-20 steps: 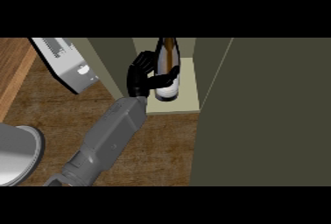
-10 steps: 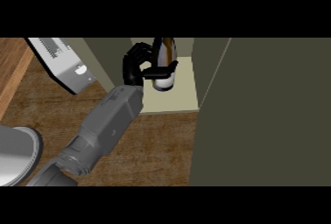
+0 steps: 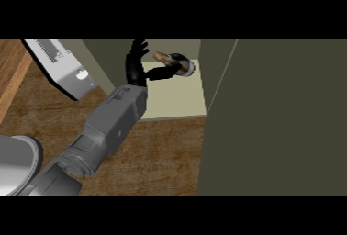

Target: Pick up the wine, place it into the cabinet and close the cabinet

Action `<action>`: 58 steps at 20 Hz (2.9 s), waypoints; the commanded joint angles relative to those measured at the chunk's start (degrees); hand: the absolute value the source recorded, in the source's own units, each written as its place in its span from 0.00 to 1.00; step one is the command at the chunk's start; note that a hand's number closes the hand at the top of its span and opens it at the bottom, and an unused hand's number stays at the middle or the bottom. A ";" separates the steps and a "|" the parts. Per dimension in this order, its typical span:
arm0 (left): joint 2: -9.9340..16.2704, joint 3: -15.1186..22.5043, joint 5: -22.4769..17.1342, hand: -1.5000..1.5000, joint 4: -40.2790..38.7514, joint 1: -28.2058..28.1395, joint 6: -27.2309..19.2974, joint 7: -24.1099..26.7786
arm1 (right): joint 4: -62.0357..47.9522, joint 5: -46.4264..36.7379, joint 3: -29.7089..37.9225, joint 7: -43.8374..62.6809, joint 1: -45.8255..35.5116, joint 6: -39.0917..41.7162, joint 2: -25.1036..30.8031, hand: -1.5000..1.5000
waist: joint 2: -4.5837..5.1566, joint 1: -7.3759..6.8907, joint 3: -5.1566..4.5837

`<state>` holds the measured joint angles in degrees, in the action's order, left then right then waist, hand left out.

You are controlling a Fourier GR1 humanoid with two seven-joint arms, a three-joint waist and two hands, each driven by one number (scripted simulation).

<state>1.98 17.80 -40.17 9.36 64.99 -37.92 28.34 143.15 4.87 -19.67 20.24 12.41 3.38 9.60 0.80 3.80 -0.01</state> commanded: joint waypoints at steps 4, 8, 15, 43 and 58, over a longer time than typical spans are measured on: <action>2.49 -0.73 1.37 0.00 -4.45 1.14 -0.15 -0.22 | 6.83 5.55 1.90 0.96 2.74 1.45 0.65 0.00 | 0.44 0.29 0.00; 1.80 -0.50 2.43 0.00 -5.07 3.03 -1.85 -0.72 | 7.54 4.01 0.55 2.88 2.25 0.53 0.05 0.00 | 0.30 -0.06 -0.04; 4.49 -1.36 2.77 0.00 -3.01 1.37 6.33 3.60 | 7.29 1.83 -1.83 1.00 4.29 0.44 -0.88 0.00 | 0.28 -0.09 -0.08; 1.44 0.57 5.27 0.00 30.35 -15.19 12.18 3.11 | 13.80 0.55 -2.00 4.49 7.80 -1.26 1.49 0.00 | -1.76 -4.66 0.00; 3.22 13.28 9.86 0.00 69.77 -44.00 5.47 -4.00 | 12.95 -0.83 -3.39 1.63 8.28 -2.88 1.70 0.00 | -1.56 -4.15 0.03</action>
<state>4.56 27.87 -32.05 69.66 27.05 -29.26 26.30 144.09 3.61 -22.29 18.39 16.80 0.79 10.13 -0.82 -0.78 0.00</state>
